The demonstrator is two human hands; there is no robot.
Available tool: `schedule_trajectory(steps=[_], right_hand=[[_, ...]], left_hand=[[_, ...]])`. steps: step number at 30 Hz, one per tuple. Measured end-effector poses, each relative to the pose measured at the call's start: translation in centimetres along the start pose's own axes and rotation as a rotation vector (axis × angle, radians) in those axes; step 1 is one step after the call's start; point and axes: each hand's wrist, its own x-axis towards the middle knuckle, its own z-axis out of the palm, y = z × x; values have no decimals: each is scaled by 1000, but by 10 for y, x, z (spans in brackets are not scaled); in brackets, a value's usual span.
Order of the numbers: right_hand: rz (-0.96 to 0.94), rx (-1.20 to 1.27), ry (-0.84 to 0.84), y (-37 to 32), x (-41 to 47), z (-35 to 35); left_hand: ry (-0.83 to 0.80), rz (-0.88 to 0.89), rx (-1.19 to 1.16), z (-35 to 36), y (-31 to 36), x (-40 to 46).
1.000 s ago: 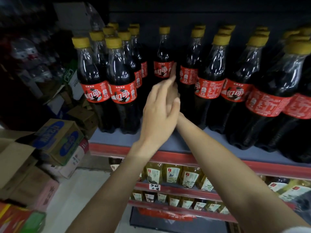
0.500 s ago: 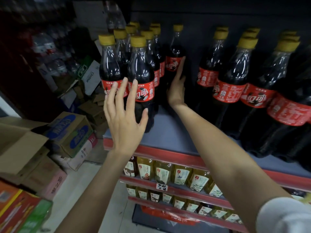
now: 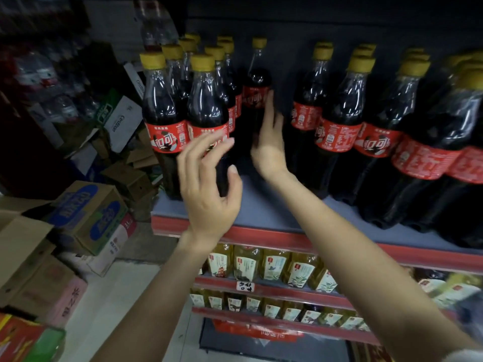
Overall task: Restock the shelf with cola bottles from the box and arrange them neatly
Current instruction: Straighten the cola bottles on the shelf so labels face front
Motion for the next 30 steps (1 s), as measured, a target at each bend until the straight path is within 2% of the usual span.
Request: schedule_trajectory(steps=[2,4,6,8,12,15,19,25,27,30], right_hand=[[-35,44,99,-4,-31,-26],[-25,64,153,0,-58,-44],[36,60,106,6,-74,-46],[87,42,36,8,-78,-40],[207,21,-24,6,-63,-30],[249,-17,4,10,-54,-27],[183,-84,43,17,-46,-26],[130,-48,37,10,-26,-19],[126,-42,-7,9,-22,-15],[123,-95,-42,7,-16,-8]], left_hand=[[-83,-123,-295,17,11,1],[-228,-374,-529,41,19,10],[-421,-678,-698,70,21,26],[-611,-913,-773,100,16,40],[-737,-1063,-849,129,3,54],[-722,-1090,-833,130,1,56],[-584,-997,-683,109,-1,40],[-603,-798,-438,77,17,27],[-504,-635,-386,55,26,26],[-202,-205,-244,18,28,19]])
